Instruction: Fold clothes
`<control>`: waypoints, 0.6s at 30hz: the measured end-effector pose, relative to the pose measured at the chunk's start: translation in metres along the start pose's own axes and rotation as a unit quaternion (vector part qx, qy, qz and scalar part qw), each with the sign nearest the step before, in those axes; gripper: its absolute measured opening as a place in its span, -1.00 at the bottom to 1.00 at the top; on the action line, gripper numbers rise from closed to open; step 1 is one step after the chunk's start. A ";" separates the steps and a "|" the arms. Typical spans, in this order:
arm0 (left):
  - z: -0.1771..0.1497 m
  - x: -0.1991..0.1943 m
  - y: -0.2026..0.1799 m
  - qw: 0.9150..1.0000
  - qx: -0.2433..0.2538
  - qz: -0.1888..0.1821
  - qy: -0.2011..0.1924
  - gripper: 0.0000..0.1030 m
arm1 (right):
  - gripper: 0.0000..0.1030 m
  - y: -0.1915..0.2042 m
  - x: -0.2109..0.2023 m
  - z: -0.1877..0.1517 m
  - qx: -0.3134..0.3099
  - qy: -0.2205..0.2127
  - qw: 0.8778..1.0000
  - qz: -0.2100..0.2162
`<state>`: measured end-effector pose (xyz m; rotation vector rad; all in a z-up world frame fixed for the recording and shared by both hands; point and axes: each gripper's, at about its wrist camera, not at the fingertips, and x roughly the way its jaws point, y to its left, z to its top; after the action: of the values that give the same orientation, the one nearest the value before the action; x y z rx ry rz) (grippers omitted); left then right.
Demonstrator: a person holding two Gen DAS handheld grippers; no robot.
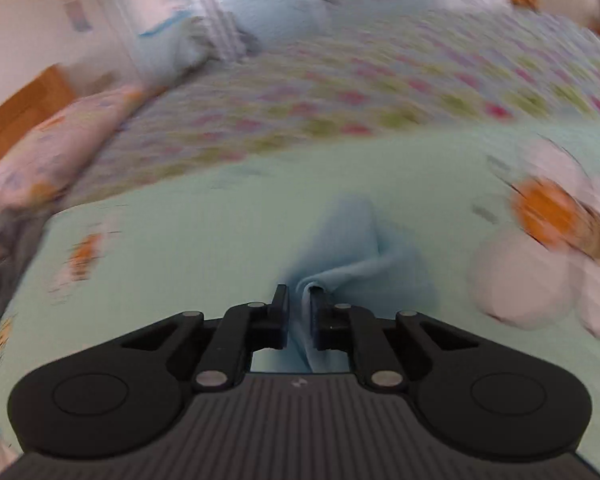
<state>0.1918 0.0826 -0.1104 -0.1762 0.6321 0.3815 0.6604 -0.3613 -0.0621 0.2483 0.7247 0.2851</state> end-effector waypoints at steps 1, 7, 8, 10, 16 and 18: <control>0.000 0.000 0.000 1.000 0.000 0.000 0.000 0.99 | -0.71 0.016 -0.002 0.003 -0.024 -0.017 1.000 0.003; 0.000 -0.001 0.002 1.000 -0.005 -0.006 -0.001 0.99 | 0.60 0.022 -0.020 0.005 -0.033 -0.051 0.998 -0.022; 0.000 -0.001 0.003 1.000 -0.006 -0.006 -0.001 0.99 | 0.60 0.014 -0.026 0.004 -0.024 -0.055 0.998 -0.020; 0.000 -0.001 0.003 1.000 -0.006 -0.006 -0.001 0.99 | 0.60 -0.004 -0.037 -0.001 -0.019 -0.049 0.998 -0.042; 0.000 0.000 0.000 1.000 0.000 -0.001 -0.001 0.99 | 0.58 -0.058 -0.039 -0.021 -0.011 0.013 0.995 -0.098; 0.000 0.000 -0.001 1.000 0.001 0.000 0.000 0.99 | 0.53 -0.065 -0.032 -0.027 -0.002 0.021 0.995 -0.097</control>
<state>0.1921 0.0820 -0.1106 -0.1735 0.6318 0.3800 0.6298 -0.4297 -0.0827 0.1665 0.7829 0.1062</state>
